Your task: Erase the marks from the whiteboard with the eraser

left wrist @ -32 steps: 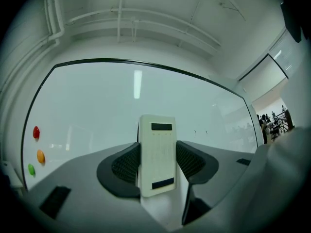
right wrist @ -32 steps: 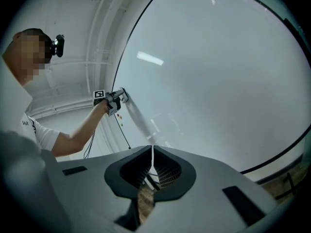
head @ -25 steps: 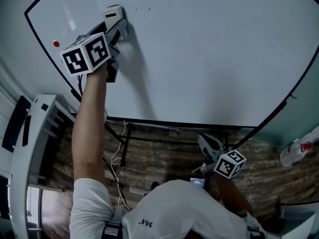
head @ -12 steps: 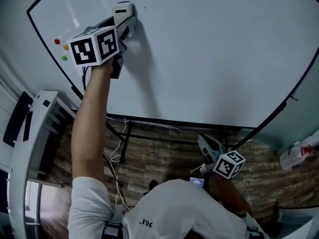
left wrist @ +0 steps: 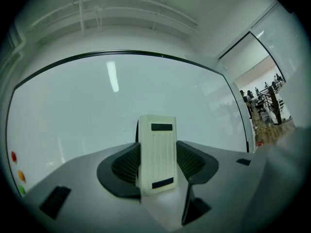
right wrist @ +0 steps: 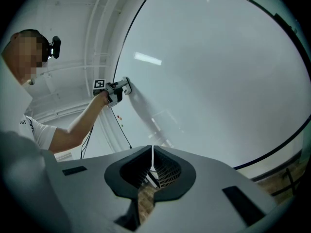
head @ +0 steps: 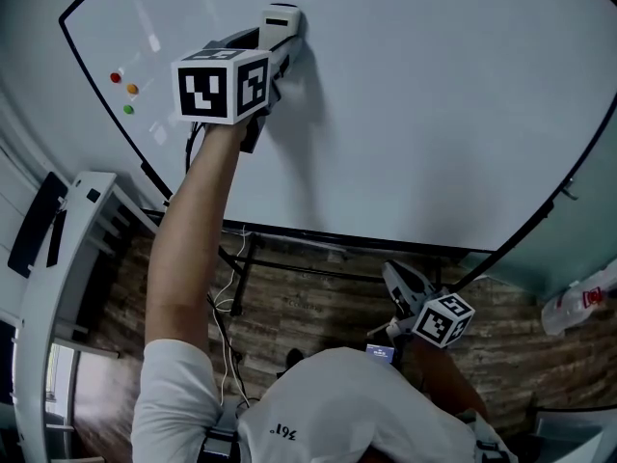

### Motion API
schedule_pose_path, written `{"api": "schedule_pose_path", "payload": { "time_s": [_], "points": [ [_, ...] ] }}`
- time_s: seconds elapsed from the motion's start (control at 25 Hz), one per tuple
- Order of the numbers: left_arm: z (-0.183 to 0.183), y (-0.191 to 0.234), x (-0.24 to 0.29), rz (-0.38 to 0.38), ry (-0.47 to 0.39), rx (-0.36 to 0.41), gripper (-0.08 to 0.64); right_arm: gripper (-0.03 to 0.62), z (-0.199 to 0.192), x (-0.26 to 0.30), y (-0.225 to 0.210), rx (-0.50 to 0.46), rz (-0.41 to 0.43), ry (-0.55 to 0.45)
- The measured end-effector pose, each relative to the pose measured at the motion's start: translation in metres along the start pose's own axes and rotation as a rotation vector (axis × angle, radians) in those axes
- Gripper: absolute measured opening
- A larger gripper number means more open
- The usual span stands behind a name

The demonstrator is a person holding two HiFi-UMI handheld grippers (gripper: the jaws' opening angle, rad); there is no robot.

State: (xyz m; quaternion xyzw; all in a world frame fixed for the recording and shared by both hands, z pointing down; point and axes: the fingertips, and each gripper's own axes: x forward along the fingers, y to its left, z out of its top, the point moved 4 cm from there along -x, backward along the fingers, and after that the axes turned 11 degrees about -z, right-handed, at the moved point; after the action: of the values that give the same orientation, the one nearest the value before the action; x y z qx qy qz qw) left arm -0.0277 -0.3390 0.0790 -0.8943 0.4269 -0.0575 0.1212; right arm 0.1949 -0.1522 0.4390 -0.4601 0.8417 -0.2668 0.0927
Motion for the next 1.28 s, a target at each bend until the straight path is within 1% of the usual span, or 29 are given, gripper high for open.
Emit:
{"api": "schedule_pose_path", "payload": {
  "time_s": [0.12,0.4,0.52,0.84,1.12,1.28],
  "points": [
    [-0.002,-0.014,0.008,-0.033,0.015,0.01,0.238,0.028,-0.001,-0.001,-0.003,0.003,-0.002,0.001],
    [-0.01,-0.051,0.03,-0.138,0.053,0.035,0.238,0.028,-0.001,-0.002,0.0,0.007,-0.001,0.002],
    [-0.014,-0.061,0.035,-0.164,0.054,0.039,0.238,0.028,-0.003,-0.004,-0.001,0.012,-0.006,0.004],
    [-0.021,-0.086,0.032,-0.223,0.017,0.047,0.238,0.028,-0.008,-0.005,0.0,0.01,-0.006,0.024],
    [-0.016,-0.102,0.028,-0.253,-0.028,0.032,0.238,0.028,-0.009,-0.009,-0.004,0.009,-0.007,0.034],
    [-0.016,-0.107,0.021,-0.251,-0.061,0.019,0.238,0.028,-0.008,-0.012,-0.012,0.014,-0.009,0.037]
  ]
}}
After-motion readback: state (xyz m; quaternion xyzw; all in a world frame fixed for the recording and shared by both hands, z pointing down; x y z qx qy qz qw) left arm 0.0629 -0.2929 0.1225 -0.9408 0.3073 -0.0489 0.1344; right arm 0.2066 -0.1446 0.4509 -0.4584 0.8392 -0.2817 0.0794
